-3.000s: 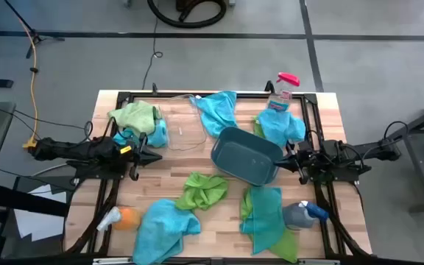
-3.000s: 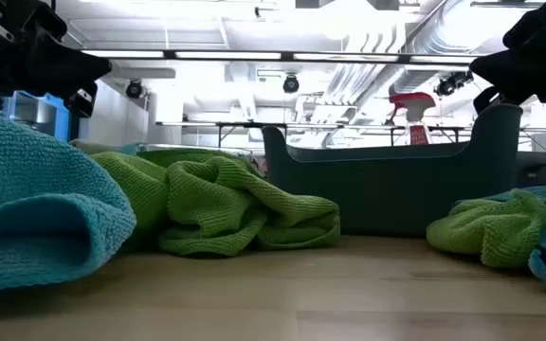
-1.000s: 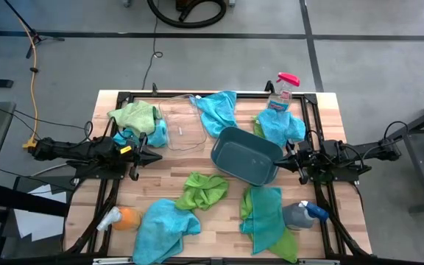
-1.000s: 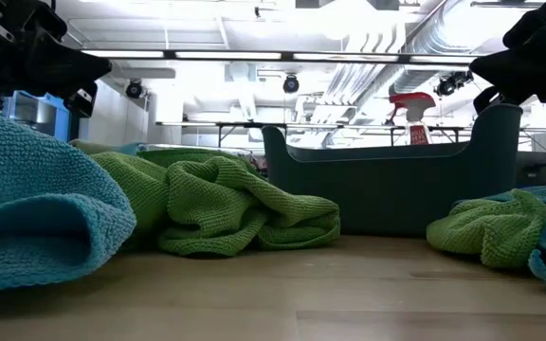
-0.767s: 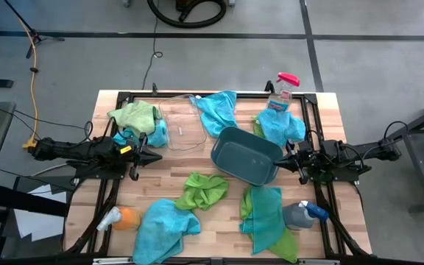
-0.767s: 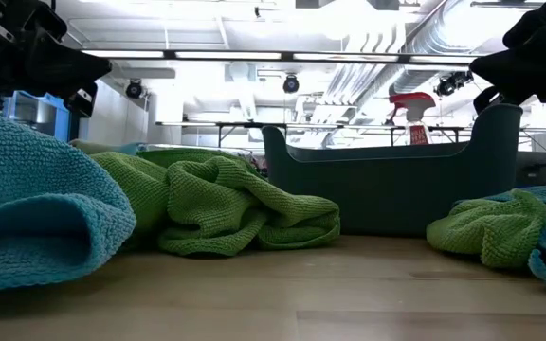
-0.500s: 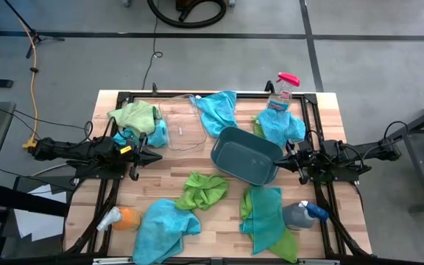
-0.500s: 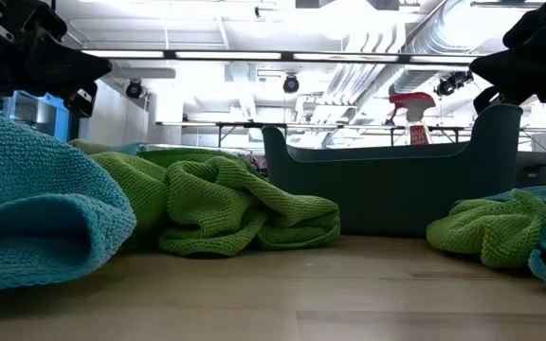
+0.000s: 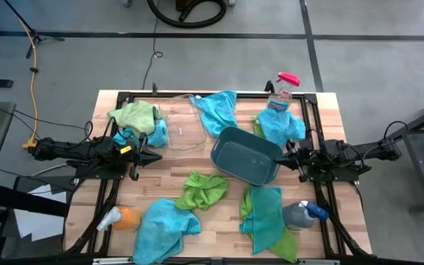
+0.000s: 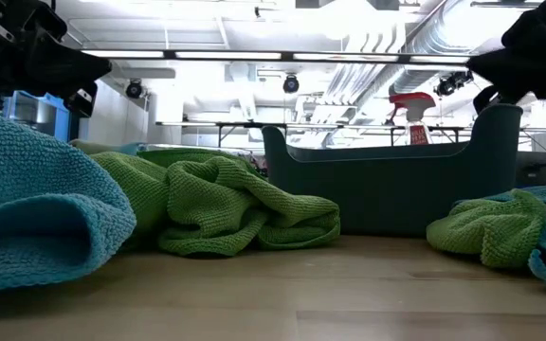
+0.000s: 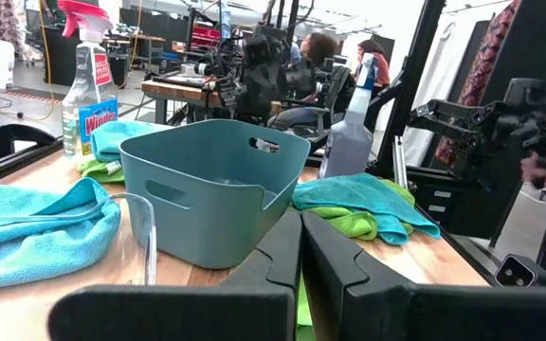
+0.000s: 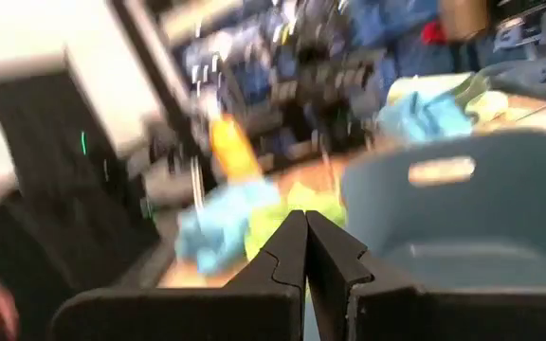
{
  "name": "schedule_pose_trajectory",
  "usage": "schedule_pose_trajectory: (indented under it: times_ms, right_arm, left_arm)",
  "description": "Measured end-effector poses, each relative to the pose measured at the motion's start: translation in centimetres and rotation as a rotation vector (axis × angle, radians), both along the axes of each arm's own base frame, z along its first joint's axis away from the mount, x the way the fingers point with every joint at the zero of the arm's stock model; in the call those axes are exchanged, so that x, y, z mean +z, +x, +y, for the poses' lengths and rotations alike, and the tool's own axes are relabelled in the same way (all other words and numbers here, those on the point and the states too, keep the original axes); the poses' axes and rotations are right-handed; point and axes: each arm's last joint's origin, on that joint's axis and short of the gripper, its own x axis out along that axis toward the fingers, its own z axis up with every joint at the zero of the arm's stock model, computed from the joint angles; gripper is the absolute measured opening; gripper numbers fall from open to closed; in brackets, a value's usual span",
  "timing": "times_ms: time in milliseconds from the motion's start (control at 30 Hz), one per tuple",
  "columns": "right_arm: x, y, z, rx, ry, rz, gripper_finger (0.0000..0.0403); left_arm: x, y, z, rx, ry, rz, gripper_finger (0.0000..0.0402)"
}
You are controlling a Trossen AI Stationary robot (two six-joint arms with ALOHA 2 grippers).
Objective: Sort microfiber towel by color & place in baskets
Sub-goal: Put the blue towel into the blue bin
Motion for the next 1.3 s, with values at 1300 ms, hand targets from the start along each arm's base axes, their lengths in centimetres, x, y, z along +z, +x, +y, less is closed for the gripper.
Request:
schedule_pose_trajectory:
  times_ms: [1300]
  right_arm:
    - [14.6, 21.7, -9.5, -0.77, 0.236, 0.367, 0.0062]
  left_arm:
    - [0.0, 0.0, 0.0, 0.0, 0.0, -0.001, 0.0]
